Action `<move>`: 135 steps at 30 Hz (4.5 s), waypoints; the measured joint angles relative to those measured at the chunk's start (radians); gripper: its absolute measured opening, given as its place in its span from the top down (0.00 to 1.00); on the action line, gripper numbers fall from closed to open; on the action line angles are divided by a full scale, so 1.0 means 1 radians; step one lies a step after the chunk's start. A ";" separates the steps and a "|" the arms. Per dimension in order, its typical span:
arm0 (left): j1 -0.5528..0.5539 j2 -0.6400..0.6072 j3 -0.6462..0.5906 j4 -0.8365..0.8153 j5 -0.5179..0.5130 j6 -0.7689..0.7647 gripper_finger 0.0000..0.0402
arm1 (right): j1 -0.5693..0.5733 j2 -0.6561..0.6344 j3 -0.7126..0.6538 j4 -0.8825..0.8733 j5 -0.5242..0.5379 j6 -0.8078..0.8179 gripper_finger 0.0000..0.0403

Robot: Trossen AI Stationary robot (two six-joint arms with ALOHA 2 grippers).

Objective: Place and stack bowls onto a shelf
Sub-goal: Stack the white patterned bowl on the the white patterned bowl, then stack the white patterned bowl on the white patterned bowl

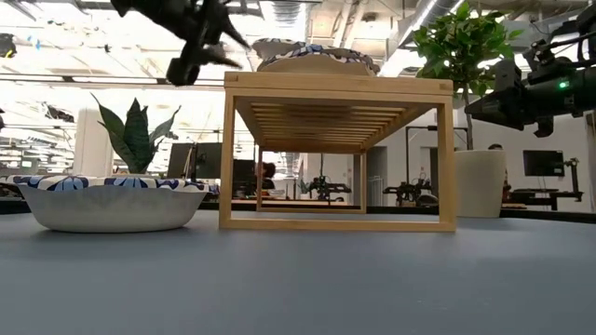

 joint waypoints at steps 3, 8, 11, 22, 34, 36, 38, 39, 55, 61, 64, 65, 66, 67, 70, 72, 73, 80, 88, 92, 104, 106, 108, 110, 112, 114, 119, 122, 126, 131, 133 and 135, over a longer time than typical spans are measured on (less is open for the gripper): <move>0.027 0.000 0.000 -0.064 -0.061 0.058 0.67 | 0.000 0.000 0.000 0.000 0.000 0.000 0.64; 0.075 0.000 0.000 -0.105 -0.148 0.193 0.69 | 0.001 0.000 0.000 0.000 0.000 0.000 0.64; 0.099 -0.004 0.000 -0.076 -0.191 0.272 0.76 | 0.001 0.000 0.000 0.000 0.000 0.000 0.64; 0.109 0.017 0.000 0.243 -0.209 0.494 0.99 | 0.001 0.000 0.000 0.000 0.000 0.002 0.64; 0.073 0.030 -0.007 0.344 -0.208 0.587 1.00 | 0.001 0.000 0.000 0.000 0.000 0.002 0.64; 0.059 0.041 -0.031 0.401 -0.205 0.591 1.00 | 0.001 0.000 0.000 0.000 0.000 0.002 0.64; 0.051 0.051 -0.061 0.441 -0.198 0.596 1.00 | 0.001 0.000 0.000 0.000 0.000 0.002 0.64; 0.045 0.061 -0.067 0.465 -0.197 0.600 1.00 | 0.001 0.000 0.000 0.000 0.000 0.002 0.64; 0.041 0.088 -0.127 0.482 -0.202 0.601 1.00 | 0.001 0.000 0.000 0.000 0.001 0.001 0.64; 0.037 0.130 -0.128 0.436 -0.190 0.600 1.00 | 0.001 0.000 0.000 0.000 0.000 0.010 0.64; 0.036 0.142 -0.128 0.444 -0.189 0.598 1.00 | 0.001 0.000 0.000 0.001 0.000 0.011 0.64; 0.036 0.141 -0.128 0.442 -0.189 0.598 1.00 | 0.001 0.000 0.000 0.001 0.000 0.011 0.64; 0.036 0.140 -0.127 0.436 -0.189 0.598 1.00 | 0.001 0.000 0.000 0.001 0.000 0.011 0.64; 0.036 0.133 -0.127 0.420 -0.184 0.601 1.00 | 0.001 0.000 0.000 0.001 0.000 0.011 0.64; 0.043 0.080 -0.111 0.331 -0.161 0.618 1.00 | 0.001 0.000 0.000 0.000 0.000 0.010 0.64; 0.043 0.034 -0.089 0.239 -0.156 0.620 1.00 | 0.001 0.000 0.000 0.000 0.000 0.010 0.64; 0.043 0.013 -0.083 0.176 -0.156 0.620 1.00 | 0.001 0.000 0.000 0.000 0.000 0.010 0.64; -0.012 -0.058 -0.080 -0.201 -0.143 0.660 0.96 | 0.001 0.000 0.000 0.000 0.000 -0.001 0.64; -0.175 -0.017 -0.081 -0.430 -0.126 0.701 0.73 | 0.001 0.000 0.000 0.000 0.000 -0.001 0.64; -0.226 0.030 -0.081 -0.456 -0.131 0.702 0.63 | 0.001 0.000 0.000 0.000 0.000 -0.001 0.64; -0.260 0.193 -0.081 -0.507 -0.190 0.720 0.53 | 0.001 0.000 0.000 0.000 0.000 -0.008 0.64; -0.262 0.210 -0.081 -0.514 -0.190 0.729 0.53 | 0.001 0.000 0.000 0.000 0.000 -0.008 0.64; -0.265 0.223 -0.081 -0.510 -0.190 0.740 0.53 | 0.001 0.000 0.000 0.000 0.000 -0.008 0.64; -0.270 0.237 -0.081 -0.512 -0.191 0.750 0.53 | 0.001 0.000 0.000 0.000 0.000 -0.008 0.64; -0.273 0.240 -0.090 -0.505 -0.191 0.754 0.53 | 0.001 0.000 0.000 0.000 0.000 -0.008 0.64; -0.274 0.238 -0.112 -0.487 -0.187 0.754 0.53 | 0.001 0.000 0.000 0.000 -0.001 -0.008 0.64; -0.273 0.239 -0.157 -0.471 -0.182 0.746 0.53 | 0.001 0.000 0.000 0.000 -0.001 -0.008 0.64; -0.273 0.239 -0.178 -0.455 -0.179 0.745 0.53 | 0.001 0.000 0.000 0.000 -0.001 -0.008 0.64; -0.273 0.238 -0.196 -0.434 -0.179 0.745 0.57 | 0.001 0.000 0.000 0.000 -0.001 -0.001 0.64; -0.273 0.238 -0.214 -0.428 -0.186 0.753 0.71 | 0.001 0.000 0.000 0.000 -0.001 0.000 0.64; -0.273 0.238 -0.229 -0.416 -0.200 0.753 0.78 | 0.001 0.000 0.000 0.000 -0.001 0.000 0.64; -0.272 0.238 -0.243 -0.417 -0.200 0.743 0.86 | 0.001 0.000 0.000 0.000 -0.001 0.000 0.64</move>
